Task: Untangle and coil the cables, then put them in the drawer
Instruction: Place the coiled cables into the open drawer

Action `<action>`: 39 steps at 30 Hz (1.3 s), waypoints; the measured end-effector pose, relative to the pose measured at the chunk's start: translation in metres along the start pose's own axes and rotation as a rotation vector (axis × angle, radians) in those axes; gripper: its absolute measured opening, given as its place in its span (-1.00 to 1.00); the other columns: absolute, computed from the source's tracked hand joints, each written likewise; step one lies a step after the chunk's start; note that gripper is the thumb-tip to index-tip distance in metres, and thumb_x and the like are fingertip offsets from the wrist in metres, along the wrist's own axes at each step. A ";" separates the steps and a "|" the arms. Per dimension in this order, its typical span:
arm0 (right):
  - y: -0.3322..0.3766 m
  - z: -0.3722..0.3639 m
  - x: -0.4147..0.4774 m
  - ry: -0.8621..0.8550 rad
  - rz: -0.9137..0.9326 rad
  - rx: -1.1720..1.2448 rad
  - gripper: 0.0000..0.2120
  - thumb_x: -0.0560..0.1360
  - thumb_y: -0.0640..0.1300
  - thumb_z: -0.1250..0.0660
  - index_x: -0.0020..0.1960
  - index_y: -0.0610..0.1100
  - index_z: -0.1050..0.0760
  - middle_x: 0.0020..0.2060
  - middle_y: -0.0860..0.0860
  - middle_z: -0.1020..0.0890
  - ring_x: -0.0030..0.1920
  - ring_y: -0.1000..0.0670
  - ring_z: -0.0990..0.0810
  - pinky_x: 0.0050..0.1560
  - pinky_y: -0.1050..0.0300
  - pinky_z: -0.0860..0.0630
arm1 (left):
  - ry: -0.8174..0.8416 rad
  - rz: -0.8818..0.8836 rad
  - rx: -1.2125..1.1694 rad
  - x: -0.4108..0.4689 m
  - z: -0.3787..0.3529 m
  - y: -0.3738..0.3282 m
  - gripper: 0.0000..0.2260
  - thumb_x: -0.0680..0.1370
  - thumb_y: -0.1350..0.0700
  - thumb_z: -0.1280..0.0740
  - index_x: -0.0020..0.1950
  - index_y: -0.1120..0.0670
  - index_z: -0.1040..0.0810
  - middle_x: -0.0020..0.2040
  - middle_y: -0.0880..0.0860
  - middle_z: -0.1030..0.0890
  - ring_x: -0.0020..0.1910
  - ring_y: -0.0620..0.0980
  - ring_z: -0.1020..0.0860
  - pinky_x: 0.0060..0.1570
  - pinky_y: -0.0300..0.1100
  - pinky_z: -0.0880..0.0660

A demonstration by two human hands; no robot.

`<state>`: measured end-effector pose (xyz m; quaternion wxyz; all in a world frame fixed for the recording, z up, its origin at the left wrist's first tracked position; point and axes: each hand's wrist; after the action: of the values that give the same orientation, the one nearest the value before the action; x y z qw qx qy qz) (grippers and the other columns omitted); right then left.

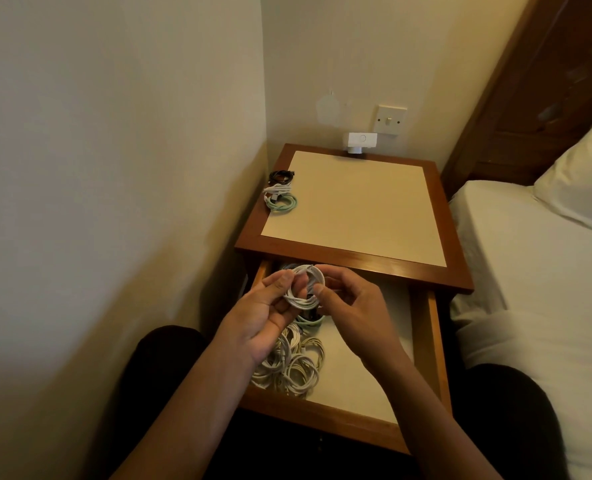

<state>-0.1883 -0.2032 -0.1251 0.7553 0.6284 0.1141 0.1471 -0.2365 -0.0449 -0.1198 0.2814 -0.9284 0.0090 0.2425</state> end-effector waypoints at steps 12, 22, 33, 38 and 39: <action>-0.002 0.003 0.002 -0.027 0.041 -0.193 -0.90 0.56 0.06 -0.44 0.03 0.08 -0.69 -0.17 0.17 -0.72 -0.12 0.18 -0.68 -0.16 0.25 -0.62 | -0.035 -0.240 0.986 -0.015 0.008 -0.002 -0.72 0.53 0.11 -0.50 0.23 0.00 -0.64 0.01 -0.02 -0.73 0.02 -0.07 -0.68 0.00 -0.17 -0.60; -0.003 0.000 -0.001 0.035 -0.223 0.086 -0.74 0.51 -0.04 -0.52 0.17 -0.02 -0.62 -0.07 -0.01 -0.75 -0.04 0.05 -0.73 0.04 0.03 -0.68 | -0.239 -0.717 1.402 -0.007 0.005 0.003 -0.85 0.60 0.00 -0.42 0.15 -0.05 -0.68 -0.14 -0.15 -0.68 -0.17 -0.27 -0.64 -0.23 -0.37 -0.57; -0.011 -0.004 -0.003 -0.038 -0.415 0.536 -0.84 0.57 -0.32 -0.40 0.13 -0.23 -0.66 -0.01 -0.20 -0.75 0.00 -0.15 -0.73 -0.01 0.02 -0.69 | -0.088 -0.155 0.579 -0.012 0.010 0.007 -0.83 0.60 0.20 -0.36 0.17 0.16 -0.65 -0.10 0.13 -0.71 -0.06 0.05 -0.67 -0.03 -0.03 -0.55; -0.009 -0.005 0.000 -0.050 -0.462 0.605 -0.82 0.61 -0.34 -0.32 0.16 -0.24 -0.64 -0.08 -0.19 -0.73 -0.06 -0.12 -0.71 0.03 -0.04 -0.68 | 0.094 -0.115 0.395 -0.013 0.018 0.011 -0.62 0.52 0.23 -0.42 0.33 0.22 -0.53 -0.06 0.15 -0.67 -0.01 0.05 -0.67 0.04 -0.02 -0.58; -0.008 -0.006 0.000 -0.057 -0.439 0.578 -0.83 0.61 -0.34 -0.33 0.15 -0.23 -0.64 -0.06 -0.17 -0.74 -0.05 -0.11 -0.72 0.02 -0.04 -0.69 | 0.132 -0.095 0.371 -0.013 0.020 0.012 -0.57 0.48 0.23 -0.43 0.35 0.22 -0.52 -0.04 0.15 -0.67 0.02 0.06 -0.67 0.03 -0.04 -0.60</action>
<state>-0.1900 -0.1993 -0.1337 0.5631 0.7803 0.2619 -0.0745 -0.2591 -0.0456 -0.1344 0.4574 -0.8740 0.0283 0.1615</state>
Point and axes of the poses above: each hand's wrist, its own x-axis towards the middle knuckle, its own z-axis out of the back of the hand, y = z × x
